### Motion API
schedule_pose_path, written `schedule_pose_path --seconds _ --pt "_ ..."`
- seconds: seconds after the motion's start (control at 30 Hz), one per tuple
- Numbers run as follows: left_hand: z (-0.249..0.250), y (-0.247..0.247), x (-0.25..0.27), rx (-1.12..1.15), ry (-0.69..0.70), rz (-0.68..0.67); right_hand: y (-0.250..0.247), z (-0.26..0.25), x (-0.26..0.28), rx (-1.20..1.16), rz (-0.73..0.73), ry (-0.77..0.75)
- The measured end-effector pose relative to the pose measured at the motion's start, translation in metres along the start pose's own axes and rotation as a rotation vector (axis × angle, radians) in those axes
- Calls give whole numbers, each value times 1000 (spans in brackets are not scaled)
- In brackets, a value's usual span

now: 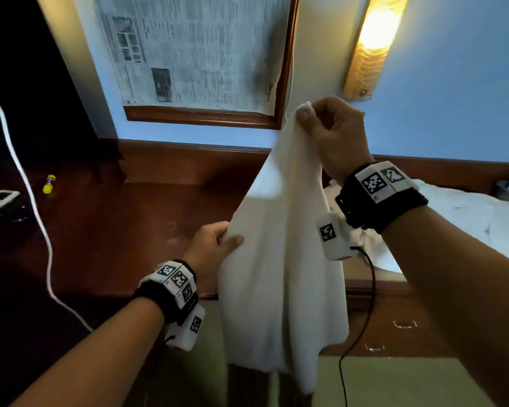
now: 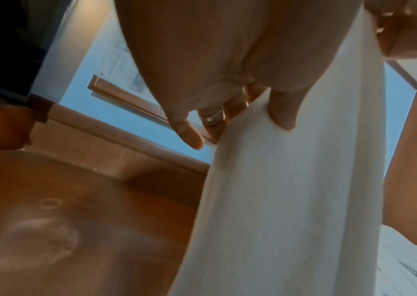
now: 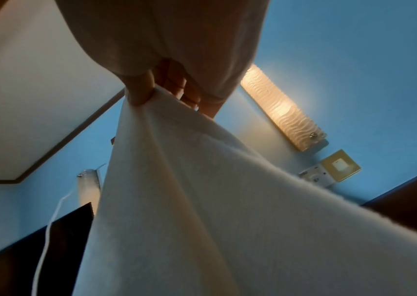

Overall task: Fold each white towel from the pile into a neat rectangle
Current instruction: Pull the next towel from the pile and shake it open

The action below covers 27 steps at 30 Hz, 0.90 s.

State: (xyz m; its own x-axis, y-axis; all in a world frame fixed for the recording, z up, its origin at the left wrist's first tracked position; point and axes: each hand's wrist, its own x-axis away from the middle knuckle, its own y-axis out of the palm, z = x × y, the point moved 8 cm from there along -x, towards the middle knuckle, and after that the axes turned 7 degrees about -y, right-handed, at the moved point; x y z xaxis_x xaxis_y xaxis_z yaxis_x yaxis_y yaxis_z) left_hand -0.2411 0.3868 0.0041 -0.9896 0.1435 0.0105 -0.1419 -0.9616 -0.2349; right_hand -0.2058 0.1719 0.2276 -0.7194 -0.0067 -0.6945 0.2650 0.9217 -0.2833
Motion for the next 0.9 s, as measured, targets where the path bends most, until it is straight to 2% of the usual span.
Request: schedule_pose_path --seconds 0.13,0.23,0.3,0.4,0.47,0.53,0.6,0.77,0.9 --pt "-23 15 -3 10 -32 -30 -21 20 4 138 -14 30" --pt "-8 6 -18 -63 35 82 -25 34 18 243 -140 66" --pt "13 3 -27 -105 91 134 -12 33 33 302 -323 60" --pt "52 15 -31 -243 194 90 35 33 76 379 -744 48" --pt "80 21 -24 -286 288 73 60 41 106 422 -903 31" --pt "97 19 -14 -282 364 95 69 46 117 436 -865 2" --pt "96 11 -6 -217 348 80 68 43 110 409 -741 -11" --pt "33 -22 17 -168 81 -27 65 12 78 325 -441 -94" --pt "-16 -53 42 -84 -49 65 52 -2 49 243 -256 -81"
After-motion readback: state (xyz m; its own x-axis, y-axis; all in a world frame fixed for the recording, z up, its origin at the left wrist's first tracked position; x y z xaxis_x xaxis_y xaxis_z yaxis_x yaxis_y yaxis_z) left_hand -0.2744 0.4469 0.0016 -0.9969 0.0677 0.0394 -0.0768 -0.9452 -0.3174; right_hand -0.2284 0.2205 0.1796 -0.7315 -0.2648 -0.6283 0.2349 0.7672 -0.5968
